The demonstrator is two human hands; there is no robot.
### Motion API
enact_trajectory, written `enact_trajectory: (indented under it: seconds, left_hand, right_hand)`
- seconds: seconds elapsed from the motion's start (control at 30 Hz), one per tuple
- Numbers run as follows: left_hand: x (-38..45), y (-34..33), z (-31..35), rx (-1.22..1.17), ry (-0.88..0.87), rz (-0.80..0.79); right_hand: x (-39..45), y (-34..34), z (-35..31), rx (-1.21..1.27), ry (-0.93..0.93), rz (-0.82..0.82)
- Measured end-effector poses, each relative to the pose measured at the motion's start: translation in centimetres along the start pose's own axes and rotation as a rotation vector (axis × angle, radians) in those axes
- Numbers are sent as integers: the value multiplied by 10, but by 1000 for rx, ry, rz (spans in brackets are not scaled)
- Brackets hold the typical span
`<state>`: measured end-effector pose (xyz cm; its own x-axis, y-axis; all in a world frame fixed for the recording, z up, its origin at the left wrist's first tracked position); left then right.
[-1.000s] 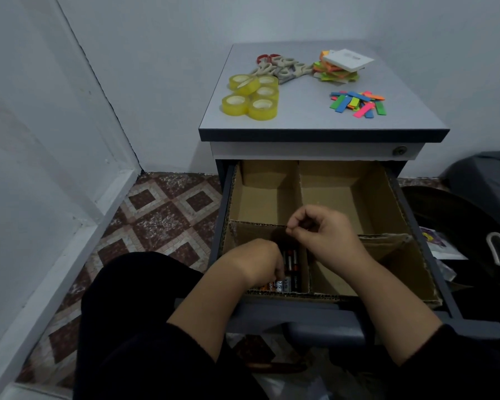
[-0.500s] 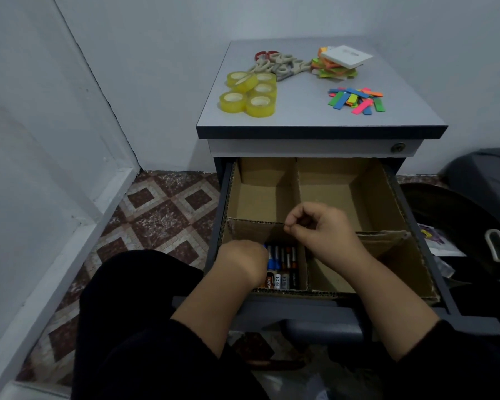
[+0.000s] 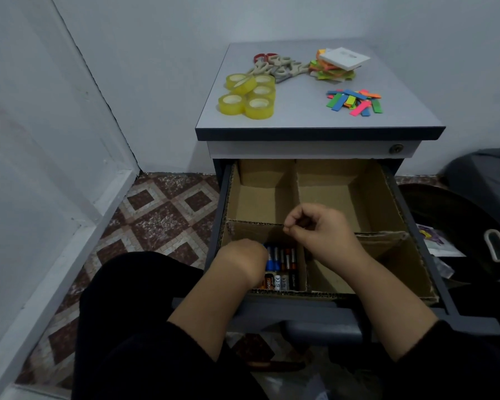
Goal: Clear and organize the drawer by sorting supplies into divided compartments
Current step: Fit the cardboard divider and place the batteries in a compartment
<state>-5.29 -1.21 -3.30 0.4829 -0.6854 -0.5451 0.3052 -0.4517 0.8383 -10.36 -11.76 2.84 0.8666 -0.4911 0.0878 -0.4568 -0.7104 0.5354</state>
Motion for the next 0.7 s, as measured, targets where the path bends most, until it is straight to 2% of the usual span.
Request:
enact_trajectory:
  seconds: [0.17,0.43,0.63,0.7]
  left_hand:
    - [0,1,-1,-35,-2,23]
    - [10,15,-7,-198,4,173]
    - [8,23,-6,-200,-17,211]
    - [13,23,-2,-220,-48,171]
  right_hand:
    - [1,-1,1,1,3,-1]
    - [0,0,-4,-29,21,-1]
    - [0,-1,-3,-19,4,-18]
    - [1,0,-2,-3,9,-13]
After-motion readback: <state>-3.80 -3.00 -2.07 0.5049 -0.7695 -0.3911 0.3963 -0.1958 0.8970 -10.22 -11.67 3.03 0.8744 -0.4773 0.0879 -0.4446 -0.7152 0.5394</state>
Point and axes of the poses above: each hand's wrist, its own x-axis towards the middle knuckle, its own y-axis out of the back of the hand, z = x × y, the point moved 10 cm from there along x, towards the middle knuckle, and after that the axes turned 1 degree about -x, right-handed, at the moved point
